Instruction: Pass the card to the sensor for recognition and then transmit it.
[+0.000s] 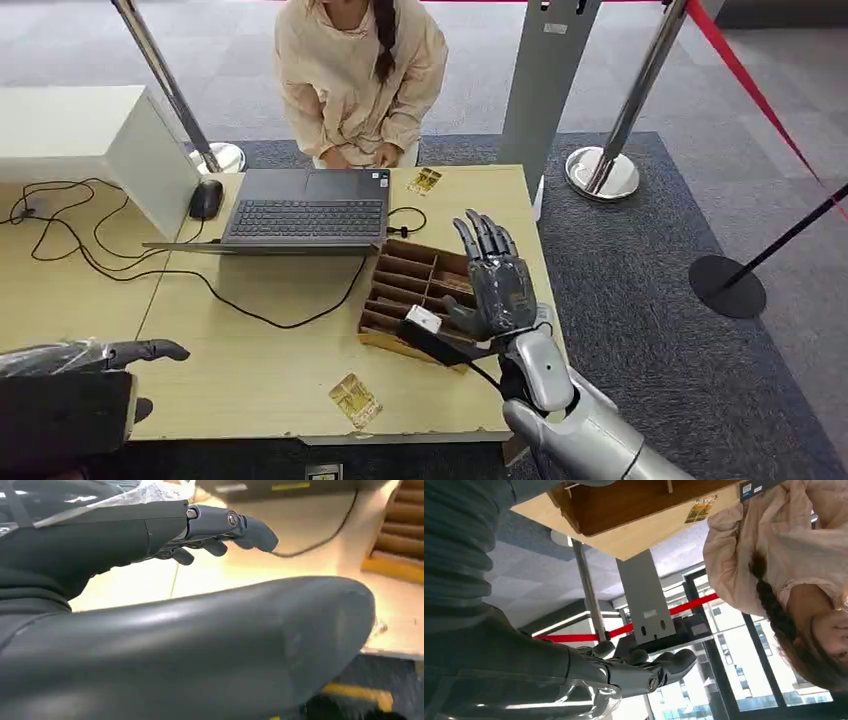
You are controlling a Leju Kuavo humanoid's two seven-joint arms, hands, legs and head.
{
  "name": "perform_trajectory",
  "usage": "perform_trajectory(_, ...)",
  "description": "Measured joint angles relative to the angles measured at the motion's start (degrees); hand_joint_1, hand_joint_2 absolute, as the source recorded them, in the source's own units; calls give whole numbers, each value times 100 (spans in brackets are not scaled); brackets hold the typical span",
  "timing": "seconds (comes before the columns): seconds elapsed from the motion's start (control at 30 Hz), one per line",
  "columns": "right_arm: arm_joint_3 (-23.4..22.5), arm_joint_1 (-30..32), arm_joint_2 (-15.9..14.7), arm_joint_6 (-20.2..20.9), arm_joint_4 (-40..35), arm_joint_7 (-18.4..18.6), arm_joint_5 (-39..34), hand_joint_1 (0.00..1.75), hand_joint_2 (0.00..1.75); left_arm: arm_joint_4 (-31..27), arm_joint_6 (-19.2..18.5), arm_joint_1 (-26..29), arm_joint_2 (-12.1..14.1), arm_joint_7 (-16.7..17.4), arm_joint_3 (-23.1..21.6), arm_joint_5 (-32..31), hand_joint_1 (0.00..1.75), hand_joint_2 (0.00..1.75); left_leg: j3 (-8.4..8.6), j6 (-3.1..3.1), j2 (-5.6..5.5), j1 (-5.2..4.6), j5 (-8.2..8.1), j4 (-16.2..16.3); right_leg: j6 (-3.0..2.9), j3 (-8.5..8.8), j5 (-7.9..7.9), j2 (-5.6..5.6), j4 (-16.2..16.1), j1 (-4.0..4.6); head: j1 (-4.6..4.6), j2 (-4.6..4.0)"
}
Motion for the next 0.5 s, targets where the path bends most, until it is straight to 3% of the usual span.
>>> perform_trajectory(0.3,-9,-179,44,59,20,0,15,0,175,9,-238,-309,2,2,-2,-460,0,0,-6,2,-2,0,1,0,0,-5,0,-5,0,-1,0,0)
perform_trajectory(0.5,-61,-226,44,74,15,-2,101,0,175,7,-638,-518,31,2,111,-1784,0,0,-6,3,-2,-1,2,0,0,-4,0,-6,0,-1,-2,0)
